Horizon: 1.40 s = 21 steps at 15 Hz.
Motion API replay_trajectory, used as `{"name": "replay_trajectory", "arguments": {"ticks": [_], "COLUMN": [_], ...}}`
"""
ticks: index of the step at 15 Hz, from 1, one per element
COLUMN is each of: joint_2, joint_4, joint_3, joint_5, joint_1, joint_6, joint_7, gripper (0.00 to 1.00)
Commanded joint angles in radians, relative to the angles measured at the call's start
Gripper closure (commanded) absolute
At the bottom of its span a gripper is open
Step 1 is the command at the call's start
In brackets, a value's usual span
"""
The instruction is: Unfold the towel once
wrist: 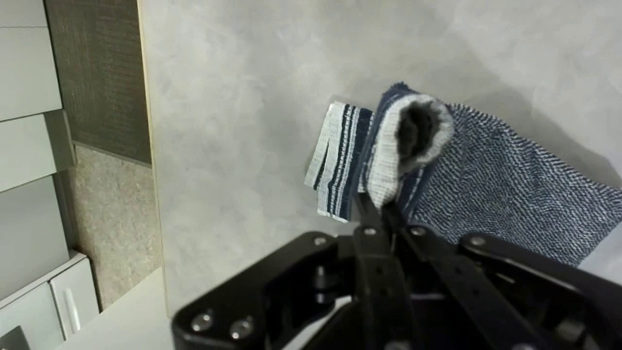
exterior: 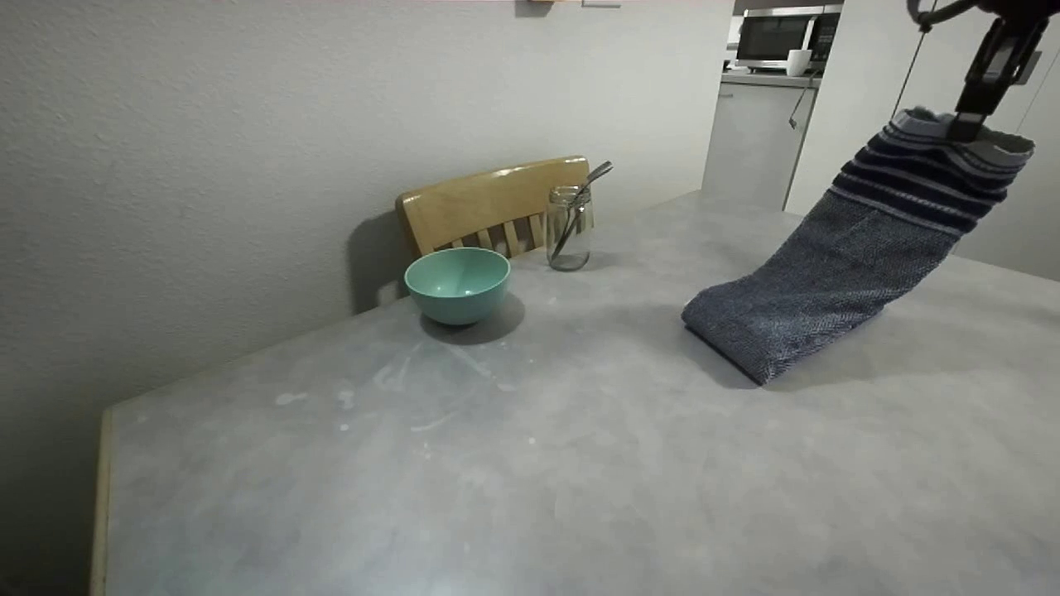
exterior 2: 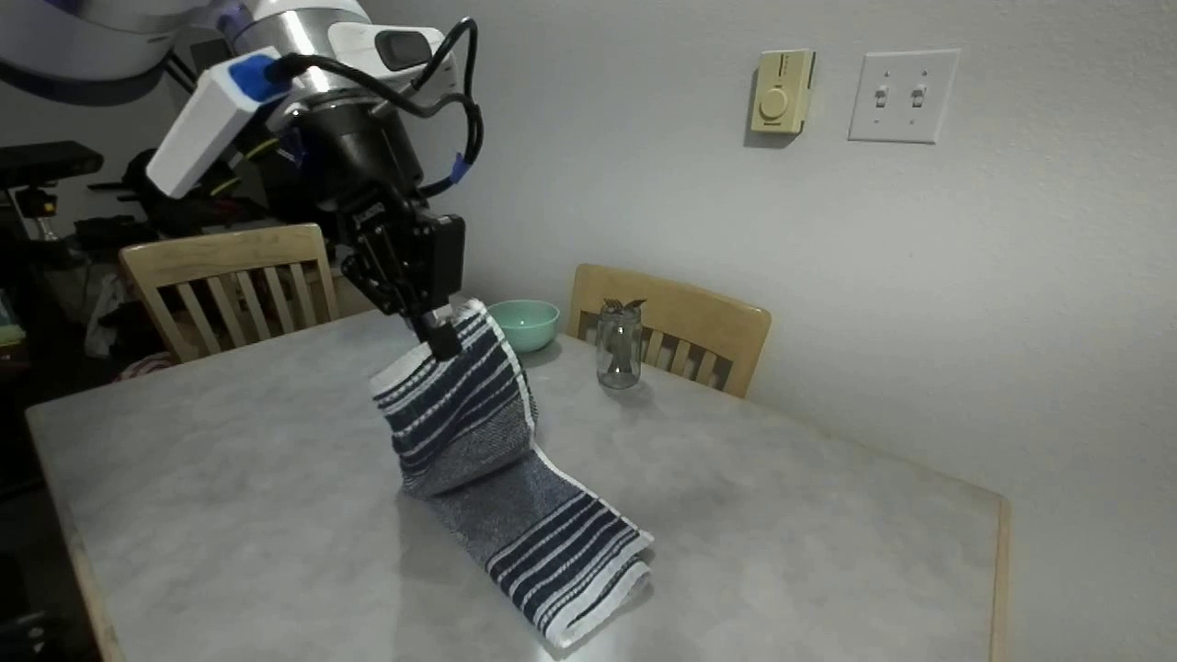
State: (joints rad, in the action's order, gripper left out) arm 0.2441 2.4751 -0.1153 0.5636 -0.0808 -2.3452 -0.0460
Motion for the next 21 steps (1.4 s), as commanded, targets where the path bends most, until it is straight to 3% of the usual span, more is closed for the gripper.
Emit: {"name": "replay_trajectory", "arguments": {"ticks": [1,9,21], "joint_2": [0.027,0.016,-0.006], "joint_4": [0.045,0.062,0.058], "joint_3": [-0.023,-0.072,-0.092], "joint_5": [-0.009,0.018,-0.002], "joint_1": [-0.052,-0.139,-0.158], "joint_6": [-0.062,-0.104,-0.211], "joint_7": [0.046,0.07,0.109], "gripper": [0.99,0.99,0.99]}}
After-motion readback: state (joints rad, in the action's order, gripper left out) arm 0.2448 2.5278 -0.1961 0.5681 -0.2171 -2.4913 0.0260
